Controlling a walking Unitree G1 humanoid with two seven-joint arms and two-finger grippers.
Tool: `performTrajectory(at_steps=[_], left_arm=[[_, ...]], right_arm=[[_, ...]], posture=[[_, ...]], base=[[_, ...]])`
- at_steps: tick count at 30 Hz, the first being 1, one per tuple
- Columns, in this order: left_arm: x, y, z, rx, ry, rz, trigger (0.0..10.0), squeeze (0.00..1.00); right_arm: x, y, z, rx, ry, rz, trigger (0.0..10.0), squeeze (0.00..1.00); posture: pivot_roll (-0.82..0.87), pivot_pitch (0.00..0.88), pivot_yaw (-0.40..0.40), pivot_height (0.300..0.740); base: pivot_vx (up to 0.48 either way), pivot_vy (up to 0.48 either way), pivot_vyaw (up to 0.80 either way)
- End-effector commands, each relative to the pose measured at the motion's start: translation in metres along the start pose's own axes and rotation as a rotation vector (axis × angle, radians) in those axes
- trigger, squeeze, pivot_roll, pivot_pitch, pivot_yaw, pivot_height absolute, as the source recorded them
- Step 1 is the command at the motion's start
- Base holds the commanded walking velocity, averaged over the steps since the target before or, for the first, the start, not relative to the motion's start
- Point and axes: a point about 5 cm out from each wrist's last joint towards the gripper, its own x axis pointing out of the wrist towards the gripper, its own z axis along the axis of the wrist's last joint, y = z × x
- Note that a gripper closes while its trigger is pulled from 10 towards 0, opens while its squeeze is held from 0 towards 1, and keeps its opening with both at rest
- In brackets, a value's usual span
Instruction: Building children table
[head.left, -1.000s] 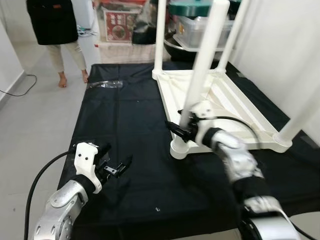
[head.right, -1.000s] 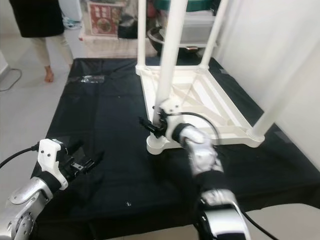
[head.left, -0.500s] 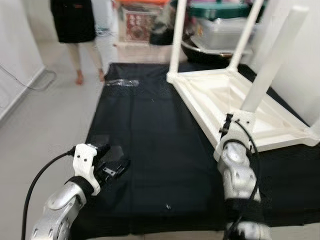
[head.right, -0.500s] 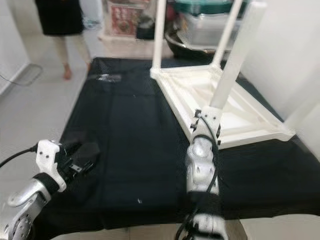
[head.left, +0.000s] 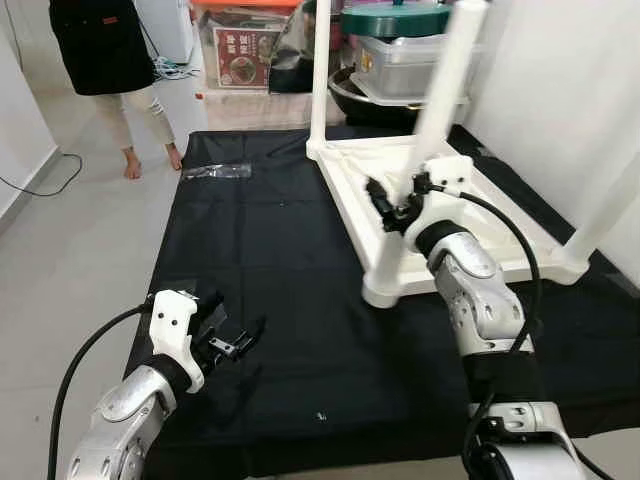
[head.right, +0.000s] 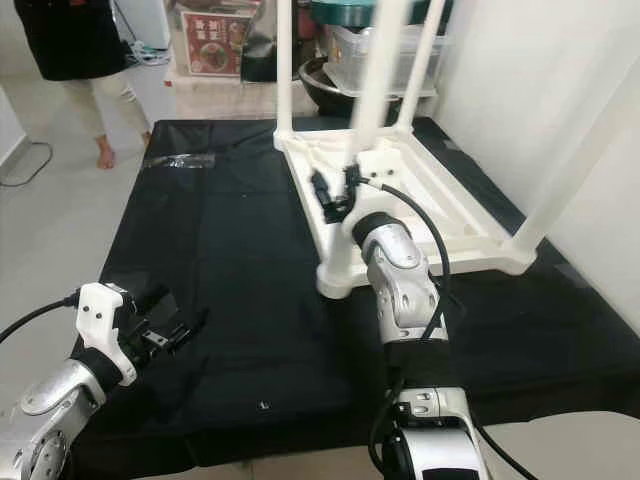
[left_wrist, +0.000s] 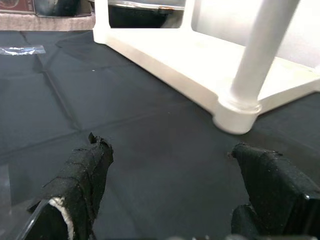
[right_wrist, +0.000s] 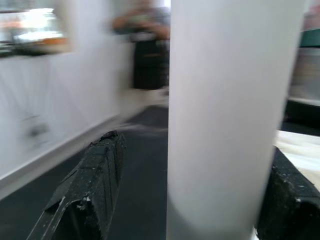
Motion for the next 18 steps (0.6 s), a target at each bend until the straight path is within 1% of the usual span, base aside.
performTrajectory(at_steps=[1,2,3,4,5,6,7,8,9,10,11,12,13,14,15,17,18], left_arm=[[0.003,0.000,-0.001,-0.008,0.002,-0.001,10.0,0.00],[0.004,-0.001,-0.001,-0.008,0.002,-0.002,10.0,0.00],[0.004,-0.001,-0.001,-0.008,0.002,-0.002,10.0,0.00],[0.005,-0.001,-0.001,-0.009,0.001,-0.003,10.0,0.00],[0.005,-0.001,-0.001,-0.009,0.001,-0.003,10.0,0.00],[0.006,-0.002,-0.001,-0.008,0.001,-0.004,10.0,0.00],[0.007,-0.002,-0.001,-0.008,0.000,-0.004,10.0,0.00],[0.006,-0.002,-0.001,-0.008,-0.001,-0.001,10.0,0.00],[0.006,-0.002,-0.001,-0.008,-0.001,-0.001,10.0,0.00],[0.006,-0.003,-0.001,-0.008,-0.002,0.003,10.0,0.00],[0.005,-0.003,-0.001,-0.008,-0.003,0.006,10.0,0.00],[0.004,-0.003,-0.001,-0.010,-0.005,0.008,10.0,0.00],[0.004,-0.003,-0.001,-0.011,-0.007,0.009,10.0,0.00],[0.003,-0.003,-0.001,-0.013,-0.008,0.008,10.0,0.00],[0.003,-0.003,0.000,-0.014,-0.009,0.006,10.0,0.00],[0.003,-0.003,0.000,-0.015,-0.010,0.003,10.0,0.00],[0.003,-0.003,0.000,-0.015,-0.010,0.003,10.0,0.00]], right_arm=[[0.002,0.024,-0.021,0.041,0.065,0.204,10.0,0.00],[0.002,0.034,-0.039,0.075,0.113,0.281,8.7,0.00],[0.002,0.034,-0.039,0.075,0.113,0.281,8.7,0.00],[0.006,0.040,-0.059,0.079,0.170,0.288,2.6,0.00],[0.006,0.040,-0.059,0.079,0.170,0.288,2.6,0.00],[0.011,0.045,-0.076,0.074,0.227,0.253,0.0,0.00],[0.014,0.048,-0.086,0.065,0.261,0.228,0.0,0.00],[0.020,0.047,-0.089,0.056,0.281,0.139,0.0,0.00],[0.020,0.047,-0.089,0.056,0.281,0.139,0.0,0.00],[0.023,0.044,-0.089,0.045,0.294,0.051,0.0,0.00],[0.025,0.041,-0.089,0.042,0.299,0.003,0.0,0.00],[0.019,0.013,-0.087,0.010,0.333,-0.323,0.0,0.00],[0.009,-0.006,-0.085,-0.014,0.355,-0.541,0.0,0.00],[-0.008,-0.027,-0.082,-0.039,0.369,-0.768,0.0,0.00],[-0.026,-0.040,-0.079,-0.060,0.378,-0.927,0.0,0.00],[-0.053,-0.048,-0.076,-0.093,0.381,-1.064,0.0,0.00],[-0.053,-0.048,-0.076,-0.093,0.381,-1.064,0.0,0.00]], posture=[[0.07,0.000,-0.085,0.740],[0.07,0.000,-0.085,0.740],[0.07,0.000,-0.085,0.740],[0.08,0.000,-0.087,0.740],[0.08,0.000,-0.087,0.740],[0.09,0.000,-0.101,0.740],[0.10,0.000,-0.104,0.740],[0.10,0.000,-0.106,0.740],[0.10,0.000,-0.106,0.740],[0.09,0.000,-0.102,0.740],[0.09,0.000,-0.102,0.740],[0.08,0.000,-0.101,0.740],[0.08,0.000,-0.101,0.740],[0.07,0.000,-0.099,0.740],[0.06,0.000,-0.097,0.740],[0.06,0.000,-0.093,0.740],[0.06,0.000,-0.093,0.740]], base=[[0.000,0.000,0.00],[0.000,0.000,0.00],[0.000,0.000,0.00],[0.000,0.000,0.00],[0.000,0.000,0.00],[0.000,0.000,0.00],[0.000,0.000,0.00],[0.000,0.000,0.00],[0.000,0.000,0.00],[0.000,0.000,0.00],[0.000,0.000,0.00],[0.000,0.000,0.00],[0.000,0.000,0.00],[0.000,0.000,0.00],[0.000,0.000,0.00],[0.000,0.000,0.00],[0.000,0.000,0.00]])
